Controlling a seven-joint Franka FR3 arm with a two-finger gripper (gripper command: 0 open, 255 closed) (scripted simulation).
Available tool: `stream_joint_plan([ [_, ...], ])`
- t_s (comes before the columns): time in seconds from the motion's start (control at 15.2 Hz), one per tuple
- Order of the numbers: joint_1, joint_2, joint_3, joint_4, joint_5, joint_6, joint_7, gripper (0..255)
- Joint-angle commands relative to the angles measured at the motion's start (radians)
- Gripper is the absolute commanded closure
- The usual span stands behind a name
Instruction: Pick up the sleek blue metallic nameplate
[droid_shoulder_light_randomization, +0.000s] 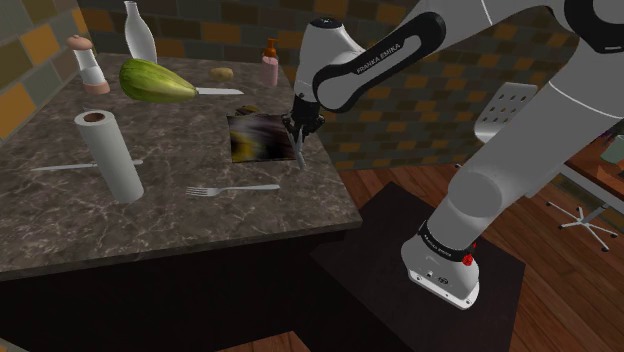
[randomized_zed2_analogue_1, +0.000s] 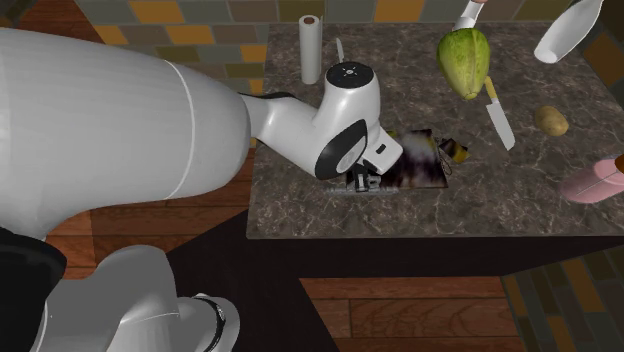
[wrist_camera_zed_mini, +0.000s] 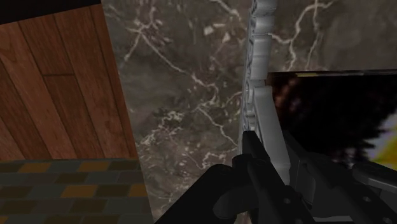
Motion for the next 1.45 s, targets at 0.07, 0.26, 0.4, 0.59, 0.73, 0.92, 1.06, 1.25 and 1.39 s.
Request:
stream_joint_plan([
  [0.07,0.000,0.000,0.000,0.000,0.000,0.000,0.000,255],
  [0.26,0.000,0.000,0.000,0.000,0.000,0.000,-0.001,255],
  [0.4,0.003,-0.020,-0.003,0.010,0.016,-0.028,-0.015,255],
  [0.59,0.008,-0.048,-0.008,0.027,0.037,-0.070,-0.035,255],
  [0.73,0.012,-0.066,-0.011,0.039,0.049,-0.098,-0.046,255],
  [0.92,0.016,-0.090,-0.016,0.059,0.064,-0.141,-0.061,255],
  [1.06,0.018,-0.104,-0.019,0.074,0.073,-0.169,-0.070,255],
  [1.25,0.021,-0.124,-0.024,0.097,0.084,-0.211,-0.082,255],
  [1.39,0.021,-0.126,-0.024,0.098,0.084,-0.213,-0.083,255],
])
